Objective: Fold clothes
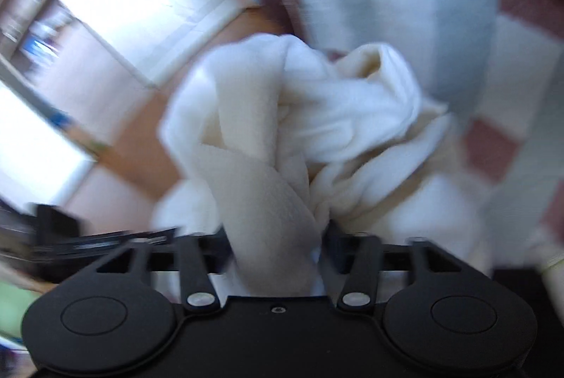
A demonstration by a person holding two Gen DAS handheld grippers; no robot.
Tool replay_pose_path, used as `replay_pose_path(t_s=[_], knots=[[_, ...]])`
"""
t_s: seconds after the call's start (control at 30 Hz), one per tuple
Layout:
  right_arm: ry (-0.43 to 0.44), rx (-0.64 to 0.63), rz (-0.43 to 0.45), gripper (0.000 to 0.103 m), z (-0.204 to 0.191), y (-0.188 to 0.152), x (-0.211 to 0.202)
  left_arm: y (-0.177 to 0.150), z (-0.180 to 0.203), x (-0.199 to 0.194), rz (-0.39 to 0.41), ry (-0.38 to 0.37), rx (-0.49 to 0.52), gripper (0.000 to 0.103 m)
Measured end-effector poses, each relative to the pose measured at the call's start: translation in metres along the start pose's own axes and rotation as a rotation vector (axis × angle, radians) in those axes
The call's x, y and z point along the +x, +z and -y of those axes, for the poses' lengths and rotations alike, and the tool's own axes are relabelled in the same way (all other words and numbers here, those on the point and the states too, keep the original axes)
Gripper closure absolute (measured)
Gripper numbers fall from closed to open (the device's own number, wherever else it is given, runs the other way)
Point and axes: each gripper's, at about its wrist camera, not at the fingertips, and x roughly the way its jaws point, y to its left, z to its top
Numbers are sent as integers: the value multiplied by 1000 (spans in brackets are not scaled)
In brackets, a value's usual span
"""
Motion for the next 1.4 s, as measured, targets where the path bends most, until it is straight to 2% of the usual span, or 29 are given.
replay_pose_path(t_s=[0.07, 0.1, 0.13, 0.2, 0.27, 0.3, 0.33, 0.37, 0.4, 0.43, 0.5, 0.57, 0.67, 0.8, 0.87, 1.03, 1.13, 1.3, 1.4], knots=[[-98, -4, -24, 14, 3, 2, 22, -1, -7, 17, -29, 23, -22, 66], [-86, 15, -38, 8, 6, 2, 34, -1, -9, 27, -37, 27, -32, 52], [-78, 36, -51, 3, 9, 3, 46, -2, -11, 37, -45, 31, -42, 48], [-95, 93, -49, 0, 16, 8, 64, 1, -15, 50, -48, 48, -59, 47], [-123, 139, -42, 0, 17, 12, 71, 5, -25, 53, -60, 1, -139, 54], [-116, 131, -39, 2, 12, 13, 69, 6, -30, 51, -62, -36, -192, 74], [-108, 112, -35, 9, 7, 13, 66, 6, -28, 45, -57, -54, -190, 81], [-97, 66, -25, 28, -2, 12, 60, 6, -25, 40, -53, -72, -188, 81], [-78, 43, -2, 42, -9, 10, 51, 6, -16, 34, -60, -55, -127, 82], [-46, 49, 17, 51, -14, 8, 40, 5, -7, 29, -71, -28, -64, 82], [17, 55, 49, 57, -28, 0, 22, 3, 5, 14, -66, -7, -15, 82], [71, 41, 69, 58, -46, -10, 10, 3, 9, -5, -47, -26, -19, 84], [175, 9, 66, 59, -69, -17, 7, 3, 15, -49, 20, -17, -4, 86], [270, -113, 53, 62, -128, -9, 4, 9, 20, -120, 160, -4, -17, 86], [317, -174, 51, 63, -145, 4, 14, 6, 22, -159, 213, 23, -6, 86], [402, -333, 16, 64, -208, -5, 11, -5, 16, -241, 308, 71, 6, 86], [442, -407, -6, 65, -245, -13, 8, -11, -5, -279, 337, 78, -31, 86], [485, -538, -22, 66, -303, -30, 4, -31, -24, -332, 408, 120, -70, 86], [531, -621, 3, 66, -347, -32, -1, -41, -33, -362, 475, 132, -108, 86]])
